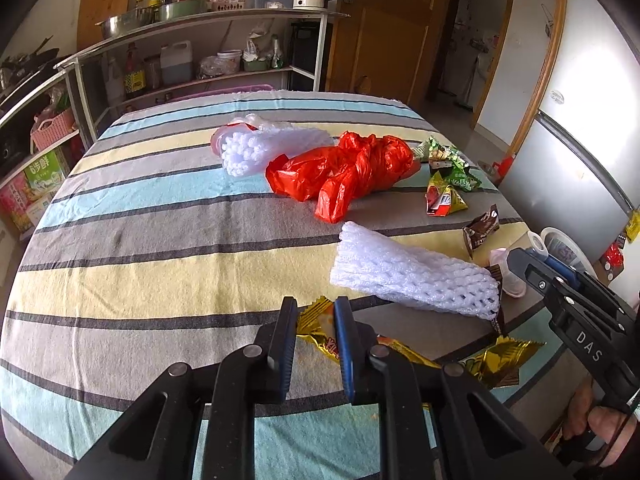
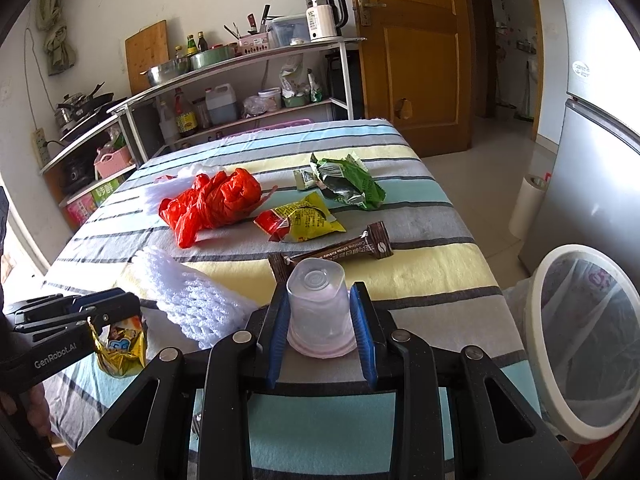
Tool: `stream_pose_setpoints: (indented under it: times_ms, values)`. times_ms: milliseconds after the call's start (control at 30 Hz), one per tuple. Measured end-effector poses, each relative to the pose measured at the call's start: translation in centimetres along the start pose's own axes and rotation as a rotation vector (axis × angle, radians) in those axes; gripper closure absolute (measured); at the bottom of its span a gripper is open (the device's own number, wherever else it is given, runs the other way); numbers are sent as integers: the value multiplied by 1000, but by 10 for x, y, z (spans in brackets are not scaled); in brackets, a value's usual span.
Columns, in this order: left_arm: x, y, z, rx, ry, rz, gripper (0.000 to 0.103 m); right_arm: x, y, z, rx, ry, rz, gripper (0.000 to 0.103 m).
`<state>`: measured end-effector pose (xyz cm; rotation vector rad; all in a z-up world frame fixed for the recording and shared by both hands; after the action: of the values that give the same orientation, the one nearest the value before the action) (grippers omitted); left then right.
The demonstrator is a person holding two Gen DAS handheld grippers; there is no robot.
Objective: Collect trash
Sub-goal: 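Grasp the yellow snack wrapper with the left gripper while the right gripper holds the cup, then carry both items to the white bin and open both grippers to drop them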
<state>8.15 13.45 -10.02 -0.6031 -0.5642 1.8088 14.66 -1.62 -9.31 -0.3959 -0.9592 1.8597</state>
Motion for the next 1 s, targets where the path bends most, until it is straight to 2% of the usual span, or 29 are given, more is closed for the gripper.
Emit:
stream_pose_setpoints:
  times_ms: [267, 567, 767, 1000]
  values:
    - [-4, -12, 11, -25, 25, -29, 84, -2, -5, 12, -32, 10, -12, 72]
    - [-44, -33, 21, -56, 106, -104, 84, -22, -15, 44, -96, 60, -55, 72]
    - [-89, -50, 23, -76, 170, -180, 84, -54, -19, 68, -135, 134, -106, 72]
    - [-161, -65, 17, -91, 264, -284, 84, -104, -23, 104, -184, 252, -167, 72]
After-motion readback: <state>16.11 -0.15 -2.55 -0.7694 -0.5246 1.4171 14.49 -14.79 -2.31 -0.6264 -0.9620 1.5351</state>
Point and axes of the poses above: each gripper's, at about its wrist camera, not at the fingertips, and z roughly against the way its jaws point, x to its left, y to its underside, the point moved 8 cm from there along -z, roughly the way its jaws point, and after that the axes turned 1 degree about y, right-handed, at the moved point
